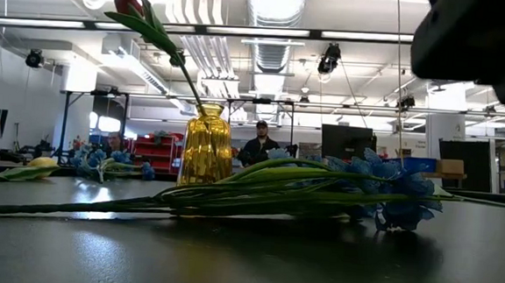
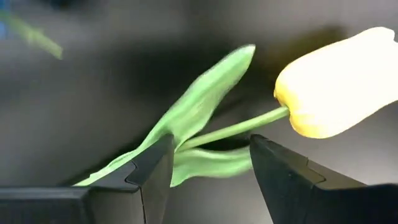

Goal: Sort flowers into vase by color
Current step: Put the bottom yellow flower into the left yellow vase

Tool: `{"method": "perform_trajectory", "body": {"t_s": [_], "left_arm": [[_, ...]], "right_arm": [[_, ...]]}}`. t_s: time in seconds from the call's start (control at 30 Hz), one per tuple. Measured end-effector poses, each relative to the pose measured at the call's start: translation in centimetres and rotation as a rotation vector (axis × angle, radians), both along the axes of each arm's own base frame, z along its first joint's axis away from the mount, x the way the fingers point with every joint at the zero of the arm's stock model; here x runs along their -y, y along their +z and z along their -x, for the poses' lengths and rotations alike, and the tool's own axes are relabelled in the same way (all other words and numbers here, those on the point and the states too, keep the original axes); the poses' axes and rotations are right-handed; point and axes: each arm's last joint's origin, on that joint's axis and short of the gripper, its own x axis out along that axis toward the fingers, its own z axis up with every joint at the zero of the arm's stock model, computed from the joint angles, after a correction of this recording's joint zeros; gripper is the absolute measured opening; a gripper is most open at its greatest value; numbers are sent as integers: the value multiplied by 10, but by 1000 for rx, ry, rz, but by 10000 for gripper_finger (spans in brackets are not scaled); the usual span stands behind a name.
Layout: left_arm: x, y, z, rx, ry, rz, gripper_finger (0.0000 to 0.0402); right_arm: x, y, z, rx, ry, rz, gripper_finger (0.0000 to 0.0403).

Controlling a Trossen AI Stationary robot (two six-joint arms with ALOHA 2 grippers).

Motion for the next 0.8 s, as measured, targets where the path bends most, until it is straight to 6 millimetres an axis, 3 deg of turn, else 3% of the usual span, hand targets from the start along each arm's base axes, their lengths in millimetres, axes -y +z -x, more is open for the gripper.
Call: {"method": "perform_trajectory", "body": {"t_s": [0.23,0.47,0.57,0.67,0.8], "left_arm": [[0,0,0,1,4,5,115],[0,0,0,0,9,9,115],[1,0,0,-15,3,23,115],[1,0,0,-19,0,25,115],[0,4,2,-22,-18,41,115]], "right_arm": [[22,-6,-7,10,-28,115,183],[43,-10,-14,5,-36,166,96],[55,-8,-12,-12,-40,267,53],[66,3,-10,13,-70,356,18],[84,32,-1,25,-81,431,14]]}}
